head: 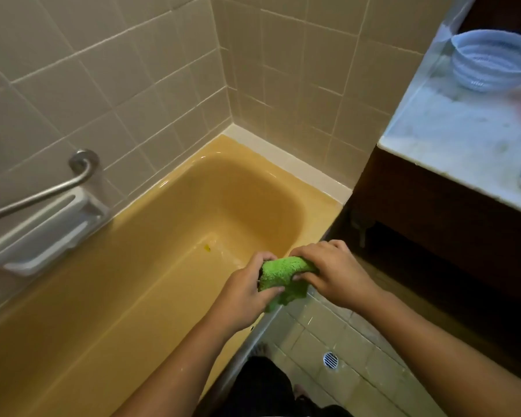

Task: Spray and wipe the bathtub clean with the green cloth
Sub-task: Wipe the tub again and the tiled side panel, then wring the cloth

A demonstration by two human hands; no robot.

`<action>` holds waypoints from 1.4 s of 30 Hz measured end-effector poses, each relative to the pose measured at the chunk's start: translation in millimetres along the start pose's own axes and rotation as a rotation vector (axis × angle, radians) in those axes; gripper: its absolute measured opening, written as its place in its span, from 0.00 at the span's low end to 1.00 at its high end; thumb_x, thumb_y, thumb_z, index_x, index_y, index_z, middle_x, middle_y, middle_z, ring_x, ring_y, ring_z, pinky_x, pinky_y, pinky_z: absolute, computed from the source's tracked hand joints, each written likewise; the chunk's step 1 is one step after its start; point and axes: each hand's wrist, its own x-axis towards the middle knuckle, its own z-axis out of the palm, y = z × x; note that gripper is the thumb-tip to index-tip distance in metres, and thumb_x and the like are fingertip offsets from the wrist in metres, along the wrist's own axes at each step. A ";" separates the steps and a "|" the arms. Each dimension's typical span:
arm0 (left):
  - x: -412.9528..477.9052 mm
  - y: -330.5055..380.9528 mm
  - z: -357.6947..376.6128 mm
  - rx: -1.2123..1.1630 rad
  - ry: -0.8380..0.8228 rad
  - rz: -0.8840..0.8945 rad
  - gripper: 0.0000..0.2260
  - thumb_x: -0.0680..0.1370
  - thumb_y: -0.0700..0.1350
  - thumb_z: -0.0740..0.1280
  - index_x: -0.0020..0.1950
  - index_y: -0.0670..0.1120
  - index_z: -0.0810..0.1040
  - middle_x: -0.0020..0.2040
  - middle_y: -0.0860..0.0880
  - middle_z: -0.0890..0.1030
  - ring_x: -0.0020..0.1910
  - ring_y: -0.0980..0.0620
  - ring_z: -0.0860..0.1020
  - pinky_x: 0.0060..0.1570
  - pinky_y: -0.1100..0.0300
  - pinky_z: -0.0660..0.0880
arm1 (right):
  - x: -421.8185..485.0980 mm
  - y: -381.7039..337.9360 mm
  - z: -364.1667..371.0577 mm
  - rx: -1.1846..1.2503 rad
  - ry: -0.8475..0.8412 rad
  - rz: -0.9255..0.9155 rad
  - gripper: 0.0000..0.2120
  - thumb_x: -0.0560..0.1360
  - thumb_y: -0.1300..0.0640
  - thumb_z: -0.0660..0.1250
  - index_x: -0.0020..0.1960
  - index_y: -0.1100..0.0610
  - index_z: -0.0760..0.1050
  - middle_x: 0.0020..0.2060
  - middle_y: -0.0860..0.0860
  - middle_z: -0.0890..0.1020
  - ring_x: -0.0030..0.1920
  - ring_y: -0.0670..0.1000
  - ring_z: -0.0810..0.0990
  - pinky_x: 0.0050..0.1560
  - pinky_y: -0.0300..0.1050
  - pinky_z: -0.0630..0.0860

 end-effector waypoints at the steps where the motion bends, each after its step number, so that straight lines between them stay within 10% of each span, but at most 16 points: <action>1: 12.8 -8.0 3.4 0.002 0.002 -0.011 0.22 0.79 0.47 0.75 0.62 0.66 0.68 0.49 0.55 0.83 0.45 0.56 0.82 0.45 0.53 0.81 | 11.7 10.6 3.7 -0.016 -0.039 -0.029 0.16 0.79 0.43 0.68 0.66 0.41 0.74 0.59 0.38 0.80 0.61 0.44 0.76 0.66 0.49 0.64; 8: 114.2 -59.9 27.8 0.286 0.106 0.006 0.25 0.76 0.44 0.71 0.72 0.58 0.74 0.57 0.55 0.79 0.61 0.49 0.72 0.58 0.50 0.71 | 101.7 84.1 39.5 -0.217 -0.222 -0.147 0.19 0.74 0.51 0.73 0.63 0.45 0.73 0.56 0.43 0.82 0.56 0.49 0.81 0.63 0.53 0.69; 17: 234.2 -117.6 67.1 0.266 0.314 -0.232 0.26 0.75 0.38 0.70 0.72 0.53 0.76 0.68 0.51 0.74 0.59 0.45 0.74 0.46 0.50 0.79 | 246.5 166.3 105.8 -0.380 -0.297 -0.418 0.17 0.72 0.61 0.68 0.61 0.57 0.77 0.61 0.54 0.83 0.63 0.59 0.79 0.61 0.56 0.68; 24: 277.3 -163.9 152.0 -0.072 0.271 -0.487 0.23 0.78 0.38 0.69 0.73 0.51 0.77 0.70 0.48 0.74 0.61 0.43 0.78 0.54 0.49 0.79 | 342.4 243.1 154.6 -0.245 -1.050 -0.618 0.21 0.73 0.44 0.71 0.62 0.50 0.71 0.54 0.50 0.80 0.53 0.54 0.78 0.60 0.49 0.73; 29: 274.3 -156.4 183.1 -0.245 0.367 -0.568 0.21 0.76 0.44 0.74 0.69 0.55 0.80 0.68 0.53 0.79 0.61 0.49 0.80 0.56 0.55 0.78 | 348.1 249.0 186.6 0.010 -1.299 -0.565 0.22 0.86 0.41 0.55 0.76 0.48 0.68 0.71 0.46 0.76 0.70 0.47 0.71 0.72 0.48 0.68; 33: 253.6 -169.0 173.2 -0.527 0.307 -0.804 0.26 0.72 0.48 0.63 0.70 0.61 0.74 0.67 0.56 0.80 0.64 0.53 0.78 0.63 0.54 0.76 | 334.0 243.6 211.5 0.033 -1.367 -0.598 0.29 0.85 0.35 0.44 0.81 0.45 0.63 0.77 0.44 0.70 0.77 0.44 0.65 0.78 0.49 0.61; 42: 278.9 -256.7 176.3 -0.332 -0.221 -0.947 0.20 0.88 0.53 0.51 0.79 0.55 0.69 0.80 0.48 0.69 0.74 0.45 0.70 0.74 0.50 0.66 | 344.8 242.3 238.7 -0.187 -1.456 -0.664 0.30 0.83 0.35 0.44 0.84 0.41 0.51 0.84 0.45 0.54 0.83 0.46 0.50 0.81 0.45 0.47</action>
